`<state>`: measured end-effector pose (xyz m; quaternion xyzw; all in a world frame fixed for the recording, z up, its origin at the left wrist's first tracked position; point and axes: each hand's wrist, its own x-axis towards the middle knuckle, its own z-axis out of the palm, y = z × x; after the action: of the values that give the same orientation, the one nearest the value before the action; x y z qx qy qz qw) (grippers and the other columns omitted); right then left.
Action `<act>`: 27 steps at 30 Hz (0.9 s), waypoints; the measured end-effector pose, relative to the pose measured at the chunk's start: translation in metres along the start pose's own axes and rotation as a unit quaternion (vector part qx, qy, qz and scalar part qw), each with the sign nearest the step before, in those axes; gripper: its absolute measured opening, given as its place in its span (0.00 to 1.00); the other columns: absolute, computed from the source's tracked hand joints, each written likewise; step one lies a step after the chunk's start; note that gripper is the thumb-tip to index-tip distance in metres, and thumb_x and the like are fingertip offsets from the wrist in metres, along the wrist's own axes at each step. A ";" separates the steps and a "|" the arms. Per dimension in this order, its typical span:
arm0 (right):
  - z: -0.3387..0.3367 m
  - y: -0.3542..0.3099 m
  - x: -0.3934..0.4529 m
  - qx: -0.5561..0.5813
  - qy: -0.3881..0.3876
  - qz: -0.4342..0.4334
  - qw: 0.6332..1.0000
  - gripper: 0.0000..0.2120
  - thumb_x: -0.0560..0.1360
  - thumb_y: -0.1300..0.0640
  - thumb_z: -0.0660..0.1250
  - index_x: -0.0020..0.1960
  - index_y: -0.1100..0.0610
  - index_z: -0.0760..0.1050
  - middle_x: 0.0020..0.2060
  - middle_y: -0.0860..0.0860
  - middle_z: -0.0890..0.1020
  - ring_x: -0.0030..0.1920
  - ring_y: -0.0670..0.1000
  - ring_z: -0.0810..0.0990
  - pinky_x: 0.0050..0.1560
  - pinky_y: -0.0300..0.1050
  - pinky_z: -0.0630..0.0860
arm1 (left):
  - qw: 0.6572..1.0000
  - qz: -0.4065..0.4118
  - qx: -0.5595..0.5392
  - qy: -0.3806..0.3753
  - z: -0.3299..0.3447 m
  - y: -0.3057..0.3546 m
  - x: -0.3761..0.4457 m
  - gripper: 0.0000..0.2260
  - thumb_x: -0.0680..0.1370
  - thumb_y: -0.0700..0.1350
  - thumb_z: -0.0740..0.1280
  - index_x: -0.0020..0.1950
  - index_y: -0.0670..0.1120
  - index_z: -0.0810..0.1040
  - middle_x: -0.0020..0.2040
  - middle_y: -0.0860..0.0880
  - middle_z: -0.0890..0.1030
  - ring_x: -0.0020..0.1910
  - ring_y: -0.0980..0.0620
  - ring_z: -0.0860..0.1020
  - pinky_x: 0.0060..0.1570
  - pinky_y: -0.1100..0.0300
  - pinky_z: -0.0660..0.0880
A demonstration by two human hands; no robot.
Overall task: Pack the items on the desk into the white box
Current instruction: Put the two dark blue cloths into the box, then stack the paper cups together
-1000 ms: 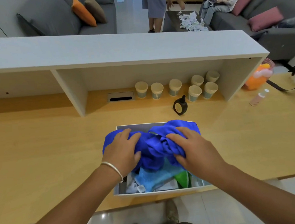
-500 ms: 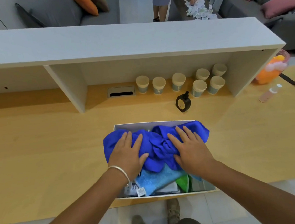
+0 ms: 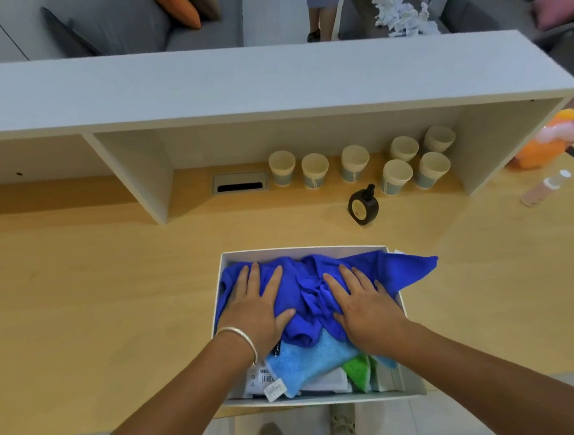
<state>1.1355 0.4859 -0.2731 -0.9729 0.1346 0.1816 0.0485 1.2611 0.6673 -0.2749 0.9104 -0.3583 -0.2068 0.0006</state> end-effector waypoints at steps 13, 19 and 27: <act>-0.077 -0.002 -0.024 0.028 0.130 0.040 0.990 0.35 0.77 0.37 0.56 0.78 0.47 0.46 0.78 0.52 0.50 0.77 0.54 0.49 0.73 0.49 0.55 | 0.980 0.100 -0.019 0.169 -0.076 -0.027 -0.008 0.32 0.78 0.65 0.53 0.78 0.56 0.48 0.79 0.46 0.54 0.77 0.48 0.53 0.72 0.54 0.58; -0.099 0.023 -0.007 0.032 0.160 0.094 0.982 0.34 0.76 0.36 0.57 0.77 0.46 0.50 0.77 0.52 0.56 0.75 0.54 0.58 0.72 0.51 0.60 | 0.984 0.082 -0.017 0.155 -0.099 -0.033 0.030 0.33 0.78 0.65 0.54 0.78 0.56 0.46 0.79 0.46 0.54 0.77 0.47 0.54 0.72 0.52 0.58; -0.116 0.086 0.081 0.058 0.180 0.104 0.976 0.34 0.75 0.34 0.57 0.75 0.46 0.54 0.75 0.52 0.61 0.74 0.56 0.61 0.70 0.56 0.64 | 0.986 0.030 -0.067 0.148 -0.118 -0.030 0.122 0.33 0.76 0.61 0.61 0.77 0.56 0.51 0.75 0.48 0.63 0.71 0.45 0.66 0.63 0.50 0.70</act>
<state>1.2236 0.3668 -0.1989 -0.9658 0.2522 -0.0006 0.0601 1.4054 0.5923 -0.2175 0.9179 -0.3664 -0.0931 0.1206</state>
